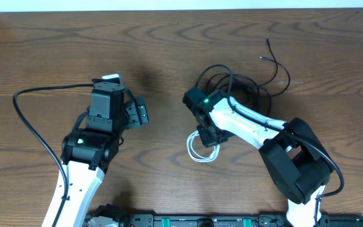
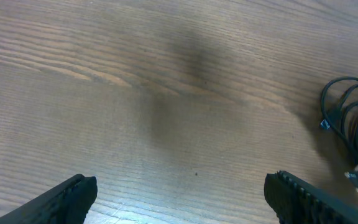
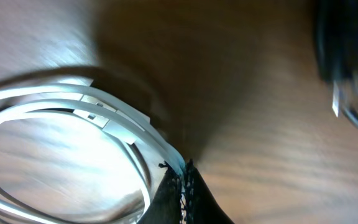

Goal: Untangle cables
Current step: 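Grasp the white cable coil with the right gripper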

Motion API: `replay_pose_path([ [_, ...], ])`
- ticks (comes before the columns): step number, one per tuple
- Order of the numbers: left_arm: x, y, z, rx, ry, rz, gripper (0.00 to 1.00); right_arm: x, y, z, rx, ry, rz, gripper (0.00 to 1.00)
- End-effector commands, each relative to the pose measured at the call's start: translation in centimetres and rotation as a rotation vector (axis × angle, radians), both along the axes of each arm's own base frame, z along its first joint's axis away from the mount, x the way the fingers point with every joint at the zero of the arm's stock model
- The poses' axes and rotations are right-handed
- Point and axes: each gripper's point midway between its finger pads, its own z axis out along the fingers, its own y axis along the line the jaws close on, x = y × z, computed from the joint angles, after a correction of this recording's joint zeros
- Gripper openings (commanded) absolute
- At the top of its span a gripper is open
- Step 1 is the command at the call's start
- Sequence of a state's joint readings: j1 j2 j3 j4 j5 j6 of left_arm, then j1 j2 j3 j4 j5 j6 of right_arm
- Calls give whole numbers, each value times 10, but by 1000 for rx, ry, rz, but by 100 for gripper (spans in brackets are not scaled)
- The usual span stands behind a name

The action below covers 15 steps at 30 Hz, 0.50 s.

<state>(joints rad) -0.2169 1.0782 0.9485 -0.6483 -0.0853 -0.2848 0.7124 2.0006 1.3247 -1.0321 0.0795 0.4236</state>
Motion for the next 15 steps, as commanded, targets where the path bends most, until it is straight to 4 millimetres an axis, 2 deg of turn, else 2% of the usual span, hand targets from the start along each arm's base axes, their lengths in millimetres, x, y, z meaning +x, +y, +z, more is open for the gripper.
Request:
replay_pose_path([
  [1, 1, 4, 2, 11, -5, 17, 92, 3, -16, -1, -46, 18, -6, 1],
  [4, 1, 4, 2, 11, -5, 17, 93, 1, -31, -1, -74, 49, -35, 1],
  [9, 1, 4, 2, 11, -5, 17, 92, 7, -80, 5, -168, 88, -135, 1],
  [12, 1, 4, 2, 11, -5, 17, 93, 6, -100, 8, -189, 121, -191, 1],
  [15, 1, 4, 2, 11, -5, 17, 93, 12, -129, 11, -222, 129, -261, 1],
])
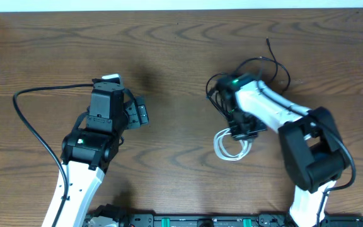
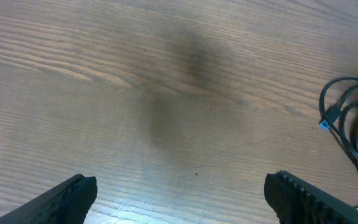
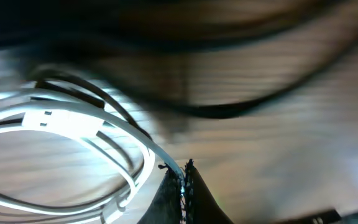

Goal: Untangle cables
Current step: 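Grasp the white cable coil with the right gripper, then carry the white coil rightward with the right gripper toward the table edge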

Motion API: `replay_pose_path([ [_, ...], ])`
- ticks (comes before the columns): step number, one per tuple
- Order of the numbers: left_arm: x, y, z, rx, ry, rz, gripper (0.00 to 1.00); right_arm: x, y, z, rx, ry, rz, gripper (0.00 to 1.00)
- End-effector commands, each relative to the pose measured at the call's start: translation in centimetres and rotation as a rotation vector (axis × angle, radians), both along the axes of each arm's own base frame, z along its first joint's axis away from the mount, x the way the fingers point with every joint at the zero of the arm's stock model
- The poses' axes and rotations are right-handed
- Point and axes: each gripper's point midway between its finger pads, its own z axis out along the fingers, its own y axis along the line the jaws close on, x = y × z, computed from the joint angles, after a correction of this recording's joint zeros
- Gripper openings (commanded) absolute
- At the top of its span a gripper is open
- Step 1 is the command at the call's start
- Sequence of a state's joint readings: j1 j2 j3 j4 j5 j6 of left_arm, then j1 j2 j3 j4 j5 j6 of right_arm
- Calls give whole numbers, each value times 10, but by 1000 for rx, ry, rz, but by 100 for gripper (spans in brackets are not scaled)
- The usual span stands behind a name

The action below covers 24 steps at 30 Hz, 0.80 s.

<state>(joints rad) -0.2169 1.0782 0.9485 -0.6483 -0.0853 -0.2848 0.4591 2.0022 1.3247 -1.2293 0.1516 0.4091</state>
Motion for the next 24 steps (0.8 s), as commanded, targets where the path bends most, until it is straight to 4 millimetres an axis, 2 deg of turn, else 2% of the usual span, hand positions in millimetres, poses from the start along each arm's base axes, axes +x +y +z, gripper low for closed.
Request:
replay_pose_path([
  [1, 1, 4, 2, 11, -5, 17, 93, 8, -33, -1, -63, -1, -54, 1],
  [3, 1, 4, 2, 11, -5, 17, 93, 11, -48, -1, -64, 1, -109, 1],
  [9, 1, 4, 2, 11, -5, 17, 93, 11, -122, 11, -238, -28, -341, 1],
  [13, 1, 4, 2, 11, -5, 17, 93, 14, -161, 20, -278, -84, -490, 1],
  [18, 1, 4, 2, 11, -5, 17, 93, 33, -211, 33, -242, -244, -700, 1],
  [24, 1, 4, 2, 11, -5, 17, 93, 65, -291, 38, -234, -510, -925, 1],
])
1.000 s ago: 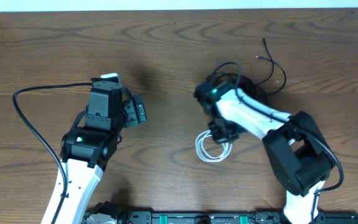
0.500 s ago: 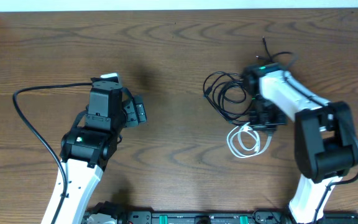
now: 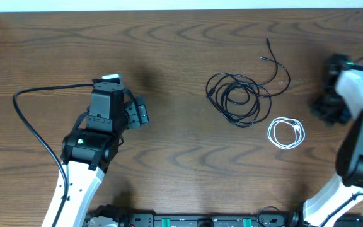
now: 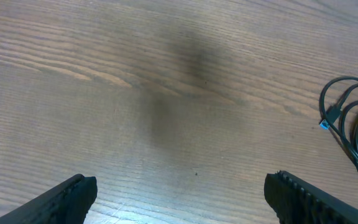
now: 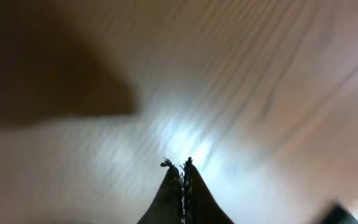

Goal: Untangle cables
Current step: 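Carry the white coil rightward with the right gripper toward the table edge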

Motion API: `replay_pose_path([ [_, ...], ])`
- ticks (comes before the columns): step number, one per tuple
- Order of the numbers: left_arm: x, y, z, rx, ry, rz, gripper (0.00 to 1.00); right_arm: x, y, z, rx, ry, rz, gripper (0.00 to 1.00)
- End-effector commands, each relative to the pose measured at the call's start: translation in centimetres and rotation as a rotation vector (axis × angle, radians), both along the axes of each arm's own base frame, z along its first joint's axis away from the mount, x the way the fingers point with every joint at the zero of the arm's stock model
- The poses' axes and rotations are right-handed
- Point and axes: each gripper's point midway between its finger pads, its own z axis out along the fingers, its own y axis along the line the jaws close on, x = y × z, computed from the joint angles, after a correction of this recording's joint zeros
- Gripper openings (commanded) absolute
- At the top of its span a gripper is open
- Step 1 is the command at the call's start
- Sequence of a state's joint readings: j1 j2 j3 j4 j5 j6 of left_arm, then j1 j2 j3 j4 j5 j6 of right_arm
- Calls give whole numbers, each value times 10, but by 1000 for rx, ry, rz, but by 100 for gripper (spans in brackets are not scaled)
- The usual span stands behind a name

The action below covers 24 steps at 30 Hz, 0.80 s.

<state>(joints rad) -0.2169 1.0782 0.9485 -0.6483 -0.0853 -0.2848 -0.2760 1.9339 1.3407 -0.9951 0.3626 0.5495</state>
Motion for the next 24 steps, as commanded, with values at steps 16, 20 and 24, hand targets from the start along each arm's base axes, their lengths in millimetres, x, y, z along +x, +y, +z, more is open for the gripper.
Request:
replay_pose_path([
  [16, 1, 4, 2, 11, -5, 17, 93, 10, 55, 1, 418, -74, 208, 56],
  [20, 1, 4, 2, 11, -5, 17, 93, 11, 79, 1, 430, -38, 285, 83],
  [24, 1, 4, 2, 11, -5, 17, 93, 11, 92, -1, 434, -20, 342, 81],
])
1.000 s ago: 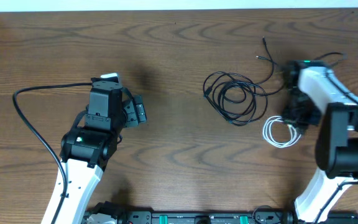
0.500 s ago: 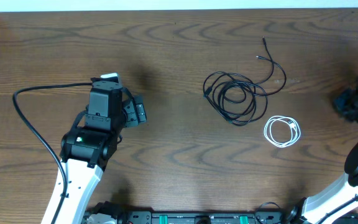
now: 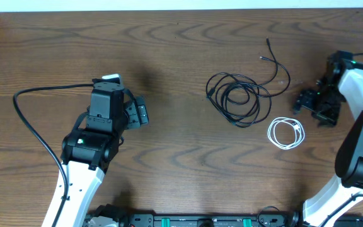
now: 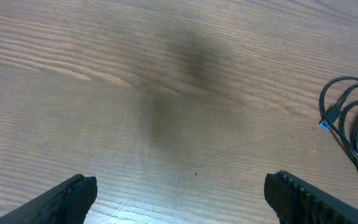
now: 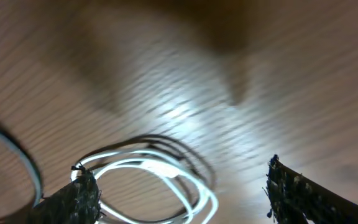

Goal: Untangle cables
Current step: 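Carry the white coil rightward with the right gripper toward the table edge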

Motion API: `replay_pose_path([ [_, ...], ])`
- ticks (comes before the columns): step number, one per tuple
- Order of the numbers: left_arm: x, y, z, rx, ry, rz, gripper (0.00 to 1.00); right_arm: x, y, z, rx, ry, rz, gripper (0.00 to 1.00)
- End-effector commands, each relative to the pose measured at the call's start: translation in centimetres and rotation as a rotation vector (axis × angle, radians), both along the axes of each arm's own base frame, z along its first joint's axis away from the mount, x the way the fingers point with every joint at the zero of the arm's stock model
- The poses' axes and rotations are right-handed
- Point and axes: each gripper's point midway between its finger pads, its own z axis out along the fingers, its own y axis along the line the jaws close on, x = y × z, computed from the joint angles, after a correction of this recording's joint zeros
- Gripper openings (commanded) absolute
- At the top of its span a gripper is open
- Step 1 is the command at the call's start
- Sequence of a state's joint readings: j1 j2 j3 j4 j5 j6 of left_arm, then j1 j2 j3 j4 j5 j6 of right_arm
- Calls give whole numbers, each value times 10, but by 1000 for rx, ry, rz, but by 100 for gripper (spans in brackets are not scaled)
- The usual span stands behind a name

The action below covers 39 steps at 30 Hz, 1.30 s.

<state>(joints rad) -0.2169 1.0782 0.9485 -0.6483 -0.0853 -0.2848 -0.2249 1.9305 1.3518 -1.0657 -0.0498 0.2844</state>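
A coiled white cable (image 3: pixel 286 133) lies alone on the table at the right; it shows blurred in the right wrist view (image 5: pixel 148 180). A loose black cable coil (image 3: pixel 236 99) lies apart from it near the centre, with thin ends trailing up right; its edge shows in the left wrist view (image 4: pixel 353 118). My right gripper (image 3: pixel 312 104) stands open just right of the white coil, its fingers (image 5: pixel 73 199) wide and nothing held. My left gripper (image 3: pixel 137 115) stands open over bare wood at the left, its fingertips (image 4: pixel 73 190) wide apart.
The wooden table (image 3: pixel 181 44) runs to a pale wall at the far edge. The left arm's own black cable (image 3: pixel 27 120) loops across the table at the far left. A black rail (image 3: pixel 188 221) lines the near edge.
My right gripper was shut at the far right edge; now it is open and sits a little left, beside the white coil. Both cables and the left arm have not moved.
My right gripper was shut on the white coil next to the black tangle at the centre. Then it held the coil further right. Then the coil lay free at the right with the gripper shut beyond it. Now that gripper is open near the coil.
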Motion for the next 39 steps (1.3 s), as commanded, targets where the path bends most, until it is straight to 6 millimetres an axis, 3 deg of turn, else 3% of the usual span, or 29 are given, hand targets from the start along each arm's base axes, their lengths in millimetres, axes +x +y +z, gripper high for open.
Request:
replay_pose_path([
  [1, 1, 4, 2, 11, -5, 17, 93, 0, 6, 4, 5, -14, 45, 80],
  [13, 1, 4, 2, 11, -5, 17, 93, -52, 14, -27, 24, 137, 48, 73],
  [17, 1, 4, 2, 11, -5, 17, 93, -59, 9, -37, -11, 147, 52, 70],
  [19, 1, 4, 2, 11, -5, 17, 93, -58, 9, -44, -15, 130, 52, 60],
  [22, 1, 4, 2, 11, -5, 17, 93, -56, 7, -54, -30, 97, 51, 34],
  [26, 1, 4, 2, 11, -5, 17, 93, -55, 4, -69, -60, 56, 48, 17],
  [28, 1, 4, 2, 11, -5, 17, 93, -53, 3, -75, -71, 31, 48, 3],
  [31, 1, 4, 2, 11, -5, 17, 93, -45, 1, -82, -82, -21, 46, 1],
  [35, 1, 4, 2, 11, -5, 17, 93, -19, -6, -81, -109, -126, 39, 1],
  [39, 1, 4, 2, 11, -5, 17, 93, 1, -36, -76, -228, -211, -60, 1],
])
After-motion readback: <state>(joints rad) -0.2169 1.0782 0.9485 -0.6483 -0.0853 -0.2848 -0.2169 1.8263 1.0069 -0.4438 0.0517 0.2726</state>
